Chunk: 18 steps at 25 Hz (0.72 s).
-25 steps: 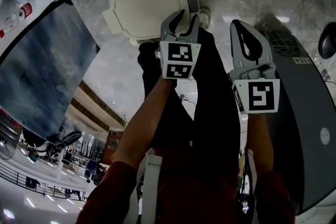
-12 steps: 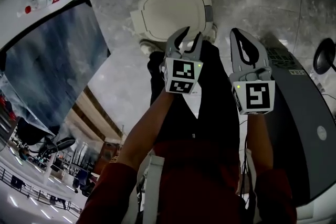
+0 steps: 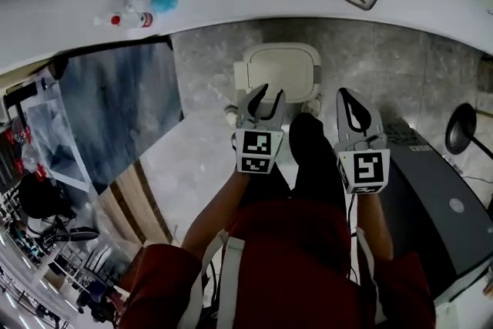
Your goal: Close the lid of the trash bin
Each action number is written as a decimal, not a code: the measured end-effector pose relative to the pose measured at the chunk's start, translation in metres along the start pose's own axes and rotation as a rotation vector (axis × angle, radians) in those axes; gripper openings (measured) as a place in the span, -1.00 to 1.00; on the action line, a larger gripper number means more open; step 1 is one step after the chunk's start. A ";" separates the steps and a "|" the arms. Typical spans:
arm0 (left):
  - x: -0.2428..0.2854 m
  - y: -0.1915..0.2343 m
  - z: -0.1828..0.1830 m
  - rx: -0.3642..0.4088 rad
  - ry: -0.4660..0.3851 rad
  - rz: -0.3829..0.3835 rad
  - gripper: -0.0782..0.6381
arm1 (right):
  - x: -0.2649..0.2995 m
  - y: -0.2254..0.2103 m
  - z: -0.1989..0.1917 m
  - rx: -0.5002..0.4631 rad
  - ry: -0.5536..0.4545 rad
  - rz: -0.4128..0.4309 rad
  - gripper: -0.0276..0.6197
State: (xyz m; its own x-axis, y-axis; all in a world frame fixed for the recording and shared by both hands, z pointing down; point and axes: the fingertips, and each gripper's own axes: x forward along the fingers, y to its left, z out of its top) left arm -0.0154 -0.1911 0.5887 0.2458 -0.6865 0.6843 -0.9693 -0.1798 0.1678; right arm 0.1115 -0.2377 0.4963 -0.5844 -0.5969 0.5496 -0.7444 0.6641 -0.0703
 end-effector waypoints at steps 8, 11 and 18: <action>-0.091 0.012 0.109 0.024 -0.237 0.060 -0.38 | -0.048 0.018 0.084 -0.077 -0.104 -0.026 -0.91; -0.128 0.010 0.148 0.086 -0.338 0.082 -0.38 | -0.067 0.024 0.113 -0.100 -0.170 -0.038 -0.91; -0.207 0.006 0.215 0.063 -0.566 0.107 -0.43 | -0.122 0.051 0.210 -0.229 -0.432 -0.064 -0.91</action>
State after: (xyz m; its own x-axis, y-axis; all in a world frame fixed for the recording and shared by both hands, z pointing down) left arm -0.0704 -0.2012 0.2952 0.1293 -0.9700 0.2059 -0.9909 -0.1184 0.0647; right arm 0.0765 -0.2260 0.2507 -0.6568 -0.7395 0.1476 -0.7211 0.6731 0.1638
